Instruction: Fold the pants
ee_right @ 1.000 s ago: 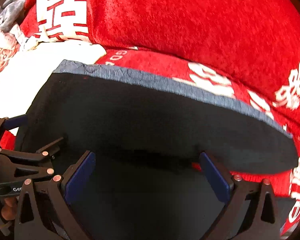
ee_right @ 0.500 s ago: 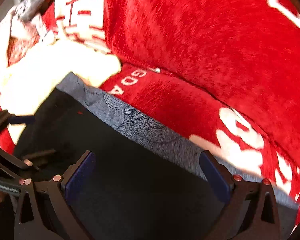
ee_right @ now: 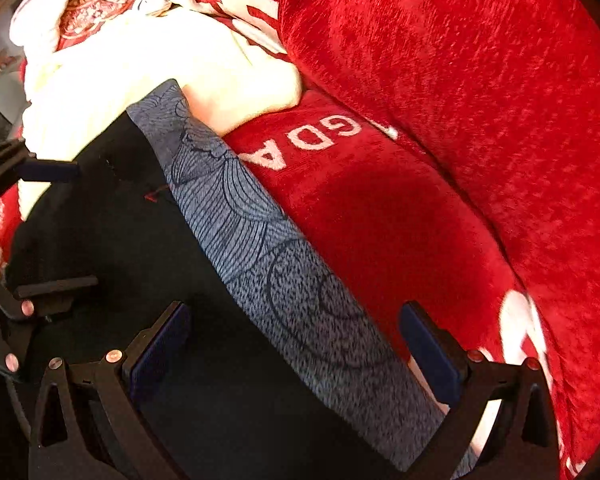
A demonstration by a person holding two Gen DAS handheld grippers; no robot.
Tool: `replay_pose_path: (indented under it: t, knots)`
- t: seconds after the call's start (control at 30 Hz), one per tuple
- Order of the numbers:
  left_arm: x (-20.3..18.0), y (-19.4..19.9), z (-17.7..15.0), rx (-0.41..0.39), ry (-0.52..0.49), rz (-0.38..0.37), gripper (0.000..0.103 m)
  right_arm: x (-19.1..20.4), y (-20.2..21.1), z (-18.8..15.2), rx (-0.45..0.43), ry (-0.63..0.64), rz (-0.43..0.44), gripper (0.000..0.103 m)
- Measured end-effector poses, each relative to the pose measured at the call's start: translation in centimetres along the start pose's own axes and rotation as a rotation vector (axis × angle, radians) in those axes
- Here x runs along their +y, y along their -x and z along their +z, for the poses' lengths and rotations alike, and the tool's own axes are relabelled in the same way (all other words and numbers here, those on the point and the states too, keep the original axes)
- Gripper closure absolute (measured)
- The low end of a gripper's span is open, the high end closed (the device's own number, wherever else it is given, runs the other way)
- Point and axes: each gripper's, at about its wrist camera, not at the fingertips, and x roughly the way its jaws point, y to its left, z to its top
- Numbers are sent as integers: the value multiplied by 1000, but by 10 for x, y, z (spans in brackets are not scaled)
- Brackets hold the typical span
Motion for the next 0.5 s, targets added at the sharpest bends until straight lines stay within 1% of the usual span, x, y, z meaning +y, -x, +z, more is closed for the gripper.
replay_pose_path:
  t: [0.1,0.17,0.2,0.23,0.27,0.3,0.33,0.43,0.5]
  knots:
    - [-1,-2,1,-3,-7,-1,0,-9,-8,1,7,-35,68,0]
    - [1,-2,2,-5,-4,-8,0,-11,-8,1,8,-43,94,1]
    - [2,-2,1,-6,-1,-11,0,-10,-6,0,7,-32,104,7]
    - [3,-1,2,-5,3,-17,0,-7,-3,0,2,-20,126,22]
    - [5,0,2,-3,8,-25,0,-4,3,0,-9,-3,160,34]
    - [7,0,4,-2,16,-38,0,-2,4,2,-5,4,172,60]
    - [8,0,6,0,27,-49,0,1,6,2,0,8,169,67]
    - [20,4,15,5,98,-113,0,15,17,-1,-6,54,92,77]
    - [29,7,23,14,156,-160,0,28,33,-8,-45,85,23,80]
